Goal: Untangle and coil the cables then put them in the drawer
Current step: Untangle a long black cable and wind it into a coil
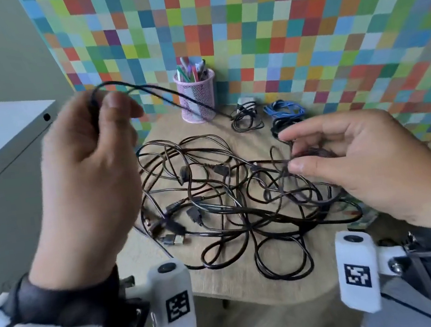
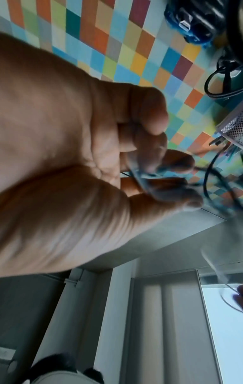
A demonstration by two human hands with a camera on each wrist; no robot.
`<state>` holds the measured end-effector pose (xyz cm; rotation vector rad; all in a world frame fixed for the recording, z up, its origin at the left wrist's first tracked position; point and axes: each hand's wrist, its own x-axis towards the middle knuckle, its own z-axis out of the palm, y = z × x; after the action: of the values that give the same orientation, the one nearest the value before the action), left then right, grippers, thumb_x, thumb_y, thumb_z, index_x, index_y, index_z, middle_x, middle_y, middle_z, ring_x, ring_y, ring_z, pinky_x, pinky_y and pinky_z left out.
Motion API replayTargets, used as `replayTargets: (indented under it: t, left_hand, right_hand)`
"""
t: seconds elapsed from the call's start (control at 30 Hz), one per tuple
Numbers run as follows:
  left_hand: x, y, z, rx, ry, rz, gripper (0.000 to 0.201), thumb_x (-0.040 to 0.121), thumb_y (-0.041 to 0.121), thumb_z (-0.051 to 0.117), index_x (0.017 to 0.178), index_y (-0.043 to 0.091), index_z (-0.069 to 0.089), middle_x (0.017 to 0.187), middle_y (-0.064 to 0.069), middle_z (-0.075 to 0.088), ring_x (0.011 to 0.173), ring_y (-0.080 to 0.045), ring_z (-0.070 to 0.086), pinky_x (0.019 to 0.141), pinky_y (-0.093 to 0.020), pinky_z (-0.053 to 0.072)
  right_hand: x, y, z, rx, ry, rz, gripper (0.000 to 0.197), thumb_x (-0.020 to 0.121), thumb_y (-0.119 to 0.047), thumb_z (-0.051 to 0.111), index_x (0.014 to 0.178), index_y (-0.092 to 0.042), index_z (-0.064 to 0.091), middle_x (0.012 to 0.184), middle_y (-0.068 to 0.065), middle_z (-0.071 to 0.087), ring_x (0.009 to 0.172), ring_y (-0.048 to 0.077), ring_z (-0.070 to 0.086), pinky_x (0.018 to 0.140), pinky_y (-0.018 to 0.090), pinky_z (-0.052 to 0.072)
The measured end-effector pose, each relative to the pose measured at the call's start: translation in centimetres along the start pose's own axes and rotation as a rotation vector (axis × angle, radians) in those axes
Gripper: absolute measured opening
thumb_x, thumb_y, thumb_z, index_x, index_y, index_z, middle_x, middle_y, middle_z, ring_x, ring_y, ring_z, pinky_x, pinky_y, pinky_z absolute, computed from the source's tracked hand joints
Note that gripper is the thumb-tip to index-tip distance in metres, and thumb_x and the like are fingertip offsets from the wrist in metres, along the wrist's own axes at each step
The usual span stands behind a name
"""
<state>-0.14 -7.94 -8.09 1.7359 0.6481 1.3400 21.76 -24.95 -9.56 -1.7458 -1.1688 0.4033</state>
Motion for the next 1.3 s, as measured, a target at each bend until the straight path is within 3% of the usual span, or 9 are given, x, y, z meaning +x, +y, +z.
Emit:
replayTargets:
  t: [0.07,0.17,0.27,0.43,0.6,0.7,0.8,1.0,1.3]
  left_hand:
    - [0.9,-0.4,-0.9,-0.091,0.079,-0.042,0.024,0.106,0.029,0.045,0.083,0.027,0.051,0.056,0.011,0.045,0.041,-0.006,0.032,0.04,-0.021,0.026]
    - [2.3,-1.1,-2.5,-0.157,0.136,-0.162,0.028,0.108,0.031,0.042,0.082,0.022,0.038,0.053,0.013,0.04,0.036,-0.002,0.026,0.036,-0.015,0.022]
    - [2.2,-0.9,-2.6,-0.125,0.094,-0.154,0.028,0.108,0.03,0.044,0.082,0.023,0.039,0.052,0.014,0.039,0.037,-0.001,0.028,0.036,-0.014,0.022]
    - [0.0,0.7,-0.8,0.012,-0.154,-0.043,0.011,0.101,0.029,0.052,0.091,0.026,0.056,0.061,0.011,0.042,0.048,-0.007,0.032,0.042,-0.019,0.026]
    - [-2.5,3.4,0.7,0.057,-0.548,0.053,0.01,0.097,0.025,0.061,0.102,0.022,0.069,0.077,0.003,0.065,0.062,-0.016,0.053,0.056,-0.023,0.04]
    - [-3.3,4.8,0.9,0.111,-0.683,0.133,0.013,0.099,0.025,0.063,0.103,0.024,0.075,0.094,0.001,0.077,0.086,-0.019,0.073,0.074,-0.035,0.057]
    - [-2.6,4.5,0.4,0.077,-0.495,0.175,0.019,0.1,0.038,0.06,0.095,0.024,0.073,0.073,0.003,0.069,0.063,-0.018,0.062,0.056,-0.034,0.047]
    - [0.8,1.8,-2.0,-0.087,-0.047,0.02,0.02,0.105,0.036,0.047,0.086,0.028,0.051,0.054,0.013,0.036,0.04,-0.001,0.027,0.038,-0.014,0.022]
    - [-1.1,1.6,0.0,0.049,-0.223,-0.074,0.031,0.095,0.029,0.072,0.086,0.013,0.048,0.072,-0.002,0.07,0.046,-0.023,0.049,0.047,-0.023,0.036]
  right_hand:
    - [0.2,0.4,-0.2,-0.044,0.037,-0.002,0.032,0.083,-0.021,0.082,0.102,-0.047,0.078,0.091,-0.01,0.074,0.069,0.034,0.061,0.072,0.039,0.054]
    - [0.7,1.3,-1.0,-0.089,0.187,0.025,0.029,0.093,-0.015,0.074,0.096,-0.043,0.079,0.087,-0.014,0.075,0.058,0.011,0.057,0.068,0.037,0.054]
    - [0.6,1.0,-1.2,-0.009,0.263,0.019,0.027,0.094,-0.015,0.073,0.097,-0.041,0.08,0.092,-0.009,0.076,0.068,0.012,0.066,0.078,0.049,0.062]
    - [-0.3,-1.9,1.1,0.133,0.203,-0.117,0.035,0.091,-0.009,0.077,0.117,-0.031,0.074,0.112,-0.006,0.076,0.095,0.012,0.073,0.091,0.037,0.061]
    - [-1.5,-3.6,4.9,0.27,-0.136,-0.122,0.091,0.079,-0.02,0.087,0.152,-0.048,0.041,0.145,-0.016,0.055,0.101,0.021,0.074,0.083,0.042,0.062]
    - [-1.3,-3.5,6.2,0.319,-0.22,-0.231,0.03,0.094,-0.015,0.074,0.118,-0.033,0.071,0.114,-0.003,0.071,0.096,0.024,0.071,0.082,0.047,0.058]
    - [-0.7,-2.6,4.9,0.292,-0.069,-0.176,0.025,0.102,-0.032,0.061,0.085,-0.018,0.073,0.083,0.004,0.073,0.075,0.026,0.068,0.068,0.047,0.058]
    - [0.6,0.4,1.2,0.081,0.218,-0.028,0.022,0.102,-0.028,0.064,0.083,-0.017,0.067,0.066,0.01,0.064,0.058,0.021,0.065,0.061,0.054,0.061]
    - [0.3,-1.5,1.9,0.681,0.064,0.081,0.019,0.102,-0.02,0.05,0.088,-0.008,0.056,0.073,0.015,0.069,0.058,0.028,0.065,0.059,0.04,0.06]
